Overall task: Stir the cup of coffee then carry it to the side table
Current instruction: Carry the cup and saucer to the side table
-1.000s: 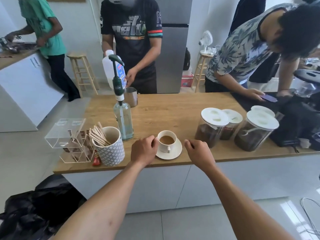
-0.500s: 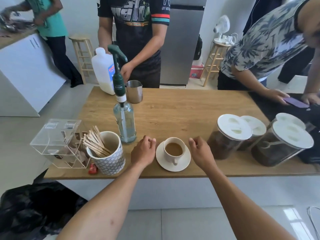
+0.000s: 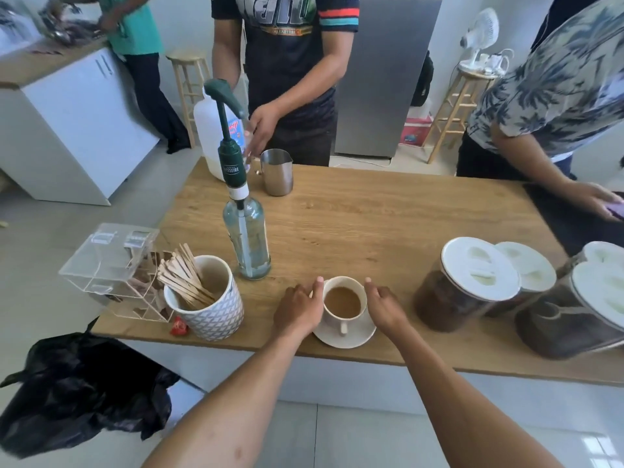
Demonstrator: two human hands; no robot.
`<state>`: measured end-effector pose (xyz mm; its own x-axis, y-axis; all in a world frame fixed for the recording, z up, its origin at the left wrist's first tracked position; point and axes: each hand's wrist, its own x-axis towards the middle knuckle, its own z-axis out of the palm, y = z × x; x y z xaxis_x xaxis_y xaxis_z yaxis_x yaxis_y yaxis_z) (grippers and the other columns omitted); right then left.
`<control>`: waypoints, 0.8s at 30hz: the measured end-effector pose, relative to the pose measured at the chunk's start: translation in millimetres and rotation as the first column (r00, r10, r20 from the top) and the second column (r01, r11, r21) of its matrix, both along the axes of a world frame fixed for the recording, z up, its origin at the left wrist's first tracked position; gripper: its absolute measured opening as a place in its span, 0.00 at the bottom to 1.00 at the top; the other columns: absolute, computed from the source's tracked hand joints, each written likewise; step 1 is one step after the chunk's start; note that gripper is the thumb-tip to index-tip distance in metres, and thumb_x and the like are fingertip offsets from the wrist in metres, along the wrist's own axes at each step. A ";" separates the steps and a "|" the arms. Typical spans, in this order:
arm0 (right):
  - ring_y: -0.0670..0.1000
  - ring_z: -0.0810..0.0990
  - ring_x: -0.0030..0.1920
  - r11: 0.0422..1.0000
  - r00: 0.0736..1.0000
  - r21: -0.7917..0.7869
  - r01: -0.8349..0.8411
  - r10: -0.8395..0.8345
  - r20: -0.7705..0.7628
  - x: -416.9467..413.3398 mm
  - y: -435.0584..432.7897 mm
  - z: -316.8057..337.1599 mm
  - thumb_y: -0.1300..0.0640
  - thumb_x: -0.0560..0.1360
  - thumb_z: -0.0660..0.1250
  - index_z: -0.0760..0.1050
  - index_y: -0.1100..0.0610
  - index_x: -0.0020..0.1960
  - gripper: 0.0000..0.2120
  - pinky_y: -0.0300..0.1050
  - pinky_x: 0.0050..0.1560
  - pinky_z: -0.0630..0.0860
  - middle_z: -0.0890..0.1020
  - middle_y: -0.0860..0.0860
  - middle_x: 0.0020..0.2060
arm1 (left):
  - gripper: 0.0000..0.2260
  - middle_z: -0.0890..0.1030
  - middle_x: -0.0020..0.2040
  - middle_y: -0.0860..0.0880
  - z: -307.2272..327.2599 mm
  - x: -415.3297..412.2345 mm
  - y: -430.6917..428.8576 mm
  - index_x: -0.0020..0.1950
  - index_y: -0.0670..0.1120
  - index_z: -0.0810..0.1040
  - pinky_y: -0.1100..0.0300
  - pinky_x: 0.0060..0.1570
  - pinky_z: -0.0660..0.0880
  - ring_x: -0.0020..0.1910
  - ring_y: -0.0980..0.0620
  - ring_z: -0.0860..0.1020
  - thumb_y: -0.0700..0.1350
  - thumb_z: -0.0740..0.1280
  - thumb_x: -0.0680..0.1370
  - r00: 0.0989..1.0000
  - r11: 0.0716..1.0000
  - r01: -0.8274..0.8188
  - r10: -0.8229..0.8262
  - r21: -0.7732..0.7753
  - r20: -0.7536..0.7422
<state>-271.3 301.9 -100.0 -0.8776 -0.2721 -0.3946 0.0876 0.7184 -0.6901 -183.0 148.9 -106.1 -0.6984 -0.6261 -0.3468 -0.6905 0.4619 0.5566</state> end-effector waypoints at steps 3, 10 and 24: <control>0.60 0.79 0.55 0.998 0.999 0.056 -0.022 0.020 0.037 -5.4 -8.3 1.5 0.25 0.71 0.38 0.80 0.58 0.56 0.46 0.53 0.57 0.74 0.81 0.60 0.56 | 0.40 0.77 0.63 0.43 -1.6 -5.5 6.6 0.64 0.48 0.79 0.47 0.61 0.71 0.61 0.43 0.75 0.71 0.39 0.75 0.999 0.999 -0.052 0.052 0.016 0.009; 0.63 0.68 0.69 0.963 0.991 0.253 -0.095 0.067 0.120 -22.0 -15.2 -1.3 0.30 0.77 0.37 0.69 0.61 0.72 0.44 0.54 0.69 0.64 0.70 0.65 0.68 | 0.37 0.78 0.62 0.39 -4.2 -17.0 14.2 0.61 0.41 0.80 0.46 0.64 0.71 0.61 0.41 0.76 0.66 0.42 0.79 0.973 0.970 -0.229 0.225 0.080 0.059; 0.64 0.64 0.70 0.966 0.989 0.253 -0.052 0.015 0.149 -21.3 -17.5 -5.7 0.33 0.79 0.41 0.66 0.63 0.73 0.40 0.55 0.71 0.60 0.66 0.65 0.70 | 0.36 0.78 0.62 0.39 -8.4 -25.2 15.8 0.64 0.39 0.77 0.46 0.64 0.70 0.62 0.41 0.75 0.66 0.46 0.79 0.956 0.957 -0.267 0.248 0.115 0.154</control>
<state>-292.7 284.4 -105.8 -0.7981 -0.1742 -0.5769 0.1458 0.8731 -0.4653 -208.2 164.8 -114.4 -0.4597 -0.7199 -0.5200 -0.8497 0.1863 0.4932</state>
